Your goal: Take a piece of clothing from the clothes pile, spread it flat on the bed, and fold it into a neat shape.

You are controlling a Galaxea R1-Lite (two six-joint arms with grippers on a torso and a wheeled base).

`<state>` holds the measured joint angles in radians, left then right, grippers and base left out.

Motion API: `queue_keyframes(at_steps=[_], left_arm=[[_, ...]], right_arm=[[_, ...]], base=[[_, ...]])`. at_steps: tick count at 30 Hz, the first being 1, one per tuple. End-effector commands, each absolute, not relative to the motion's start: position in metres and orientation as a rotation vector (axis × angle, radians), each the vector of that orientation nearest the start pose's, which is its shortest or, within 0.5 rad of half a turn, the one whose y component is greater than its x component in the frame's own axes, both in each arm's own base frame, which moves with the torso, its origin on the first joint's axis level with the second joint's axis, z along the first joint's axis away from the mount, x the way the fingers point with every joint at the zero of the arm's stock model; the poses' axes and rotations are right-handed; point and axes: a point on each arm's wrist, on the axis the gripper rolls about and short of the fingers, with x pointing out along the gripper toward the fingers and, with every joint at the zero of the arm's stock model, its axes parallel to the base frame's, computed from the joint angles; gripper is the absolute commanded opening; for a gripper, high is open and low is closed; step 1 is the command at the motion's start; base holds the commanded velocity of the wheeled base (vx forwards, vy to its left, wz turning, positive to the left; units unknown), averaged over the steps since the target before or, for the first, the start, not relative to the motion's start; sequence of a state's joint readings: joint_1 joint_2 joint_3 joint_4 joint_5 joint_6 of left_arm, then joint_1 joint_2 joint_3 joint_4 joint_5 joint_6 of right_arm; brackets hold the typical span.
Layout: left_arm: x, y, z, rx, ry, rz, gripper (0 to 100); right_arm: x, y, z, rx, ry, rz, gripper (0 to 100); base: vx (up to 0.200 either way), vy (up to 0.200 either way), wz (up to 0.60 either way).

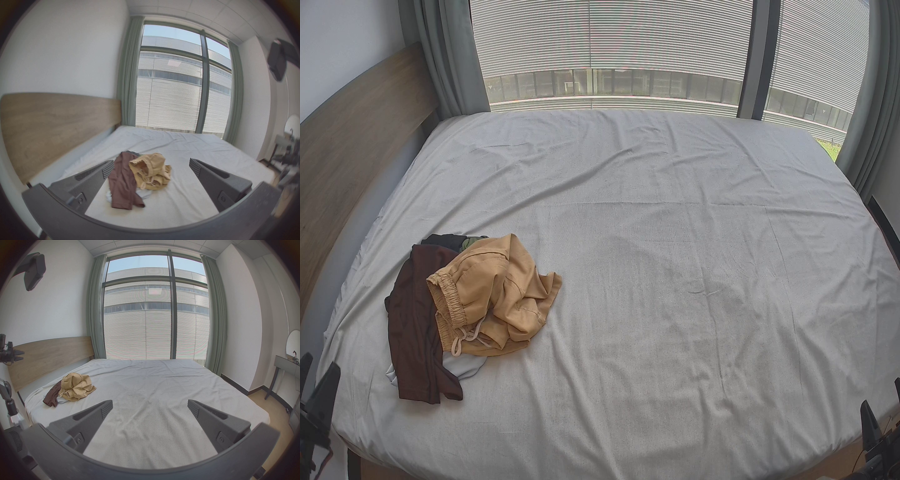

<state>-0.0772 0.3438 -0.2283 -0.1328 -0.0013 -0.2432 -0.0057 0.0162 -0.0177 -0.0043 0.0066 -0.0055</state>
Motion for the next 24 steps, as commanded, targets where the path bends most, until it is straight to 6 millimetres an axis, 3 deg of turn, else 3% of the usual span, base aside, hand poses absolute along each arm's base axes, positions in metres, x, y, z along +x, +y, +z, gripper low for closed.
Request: queue_keyframes(at_steps=[1,8,24], left_arm=[[0.072,-0.009,0.189,-0.425,0.175,-0.134,100],[0.132,-0.016,0.185,-0.43,0.196,-0.127,100],[0.186,-0.019,0.168,-0.552,0.302,-0.089,100]], right_arm=[[-0.023,0.0,0.076,-0.005,-0.005,0.002,100],[-0.023,0.0,0.076,-0.005,-0.005,0.0,100],[-0.023,0.0,0.076,-0.005,-0.003,0.0,100]], base=[[0.0,0.0,0.0],[0.0,0.0,0.0],[0.0,0.0,0.0]])
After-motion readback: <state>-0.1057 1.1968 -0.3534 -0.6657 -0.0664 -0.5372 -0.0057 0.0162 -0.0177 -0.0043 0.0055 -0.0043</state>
